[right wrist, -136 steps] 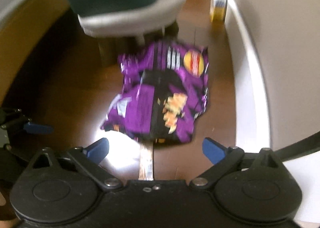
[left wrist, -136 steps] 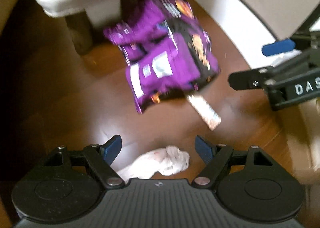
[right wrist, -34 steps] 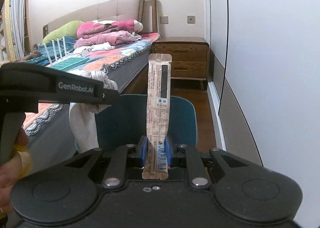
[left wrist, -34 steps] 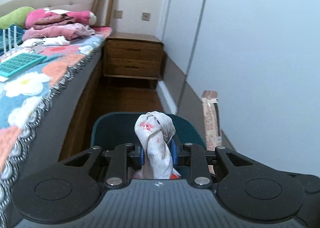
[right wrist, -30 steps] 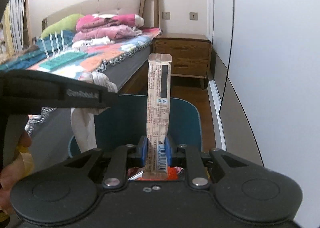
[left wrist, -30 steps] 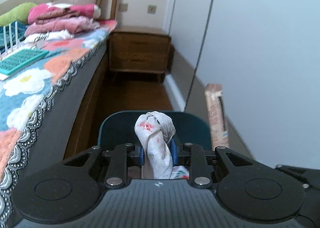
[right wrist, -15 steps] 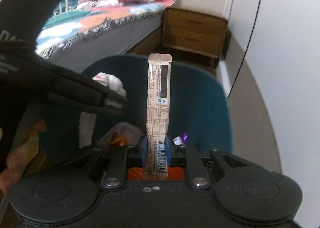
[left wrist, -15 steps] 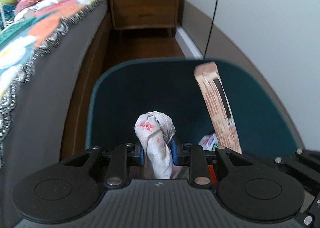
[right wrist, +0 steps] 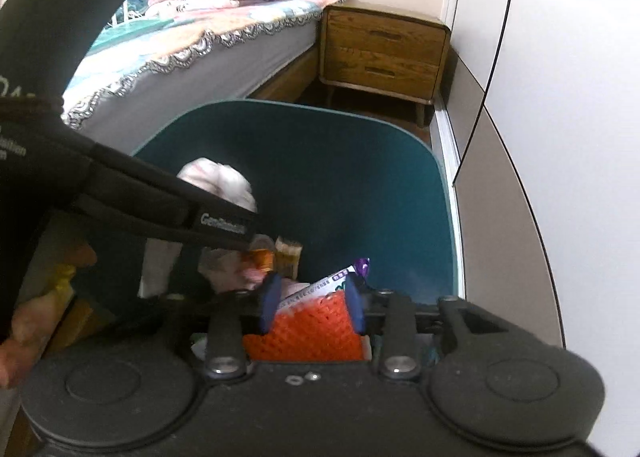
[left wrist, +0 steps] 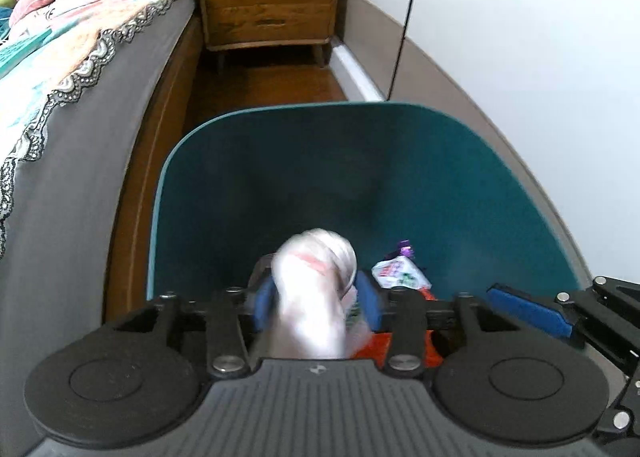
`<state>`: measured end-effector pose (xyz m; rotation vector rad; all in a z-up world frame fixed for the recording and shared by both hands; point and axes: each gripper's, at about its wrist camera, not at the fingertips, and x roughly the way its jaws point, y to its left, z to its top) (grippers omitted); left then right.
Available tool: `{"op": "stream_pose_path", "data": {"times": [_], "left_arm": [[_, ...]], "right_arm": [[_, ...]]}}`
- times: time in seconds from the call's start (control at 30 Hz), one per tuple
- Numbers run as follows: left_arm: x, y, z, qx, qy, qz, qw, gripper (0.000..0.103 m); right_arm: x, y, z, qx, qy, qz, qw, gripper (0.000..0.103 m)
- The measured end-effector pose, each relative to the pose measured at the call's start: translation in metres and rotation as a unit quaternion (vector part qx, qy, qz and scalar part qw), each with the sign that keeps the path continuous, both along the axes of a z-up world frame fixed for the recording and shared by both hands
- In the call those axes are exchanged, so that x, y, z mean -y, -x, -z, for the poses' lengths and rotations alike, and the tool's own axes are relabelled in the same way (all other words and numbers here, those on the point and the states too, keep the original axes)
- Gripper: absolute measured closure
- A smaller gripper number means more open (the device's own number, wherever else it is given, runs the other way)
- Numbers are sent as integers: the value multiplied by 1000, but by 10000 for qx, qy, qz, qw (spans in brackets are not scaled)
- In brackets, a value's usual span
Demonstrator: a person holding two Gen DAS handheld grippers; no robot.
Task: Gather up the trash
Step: 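Open both tools to drop the tissue and stick packet into the bin, then move left tool down to the purple chip bags while right tool approaches the bottle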
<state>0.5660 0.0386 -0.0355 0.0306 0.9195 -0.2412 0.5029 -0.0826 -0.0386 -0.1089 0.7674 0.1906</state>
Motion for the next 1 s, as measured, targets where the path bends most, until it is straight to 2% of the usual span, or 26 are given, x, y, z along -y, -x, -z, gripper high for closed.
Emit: {"op": "stream_pose_path", "data": {"times": [0.1,0.13,0.2,0.3,0.47,0.53,0.67,0.87,1.0], "left_arm": [[2,10,-8,204,133,65,9997,27],[4,15,-11,326,123,58,9994,26],[6,23,-16,467,117,61,9988,26],[6,38,-25,664,158,0,9977,26],[-1,78,-40,1163,227,-141,9929,26],[-3,93,-44,1322,232,-174,9908,26],[-5,123,-48,1494,384,-257,9877,26],[-1,162,-37,1716,382,-329,9839,22],[-4,177,-9,1522,783,-115,9852,20]], "right_arm": [[3,8,-7,80,-49,1,10000,58],[5,8,-10,121,-69,22,9999,56],[10,12,-15,157,-128,6,9998,54],[18,22,-24,296,-227,-27,9993,42],[42,48,-43,555,-524,-20,9971,38],[52,58,-48,642,-616,20,9960,30],[70,79,-53,792,-665,43,9946,26],[94,102,-44,899,-755,185,9929,16],[110,105,-29,788,-719,302,9938,9]]}}
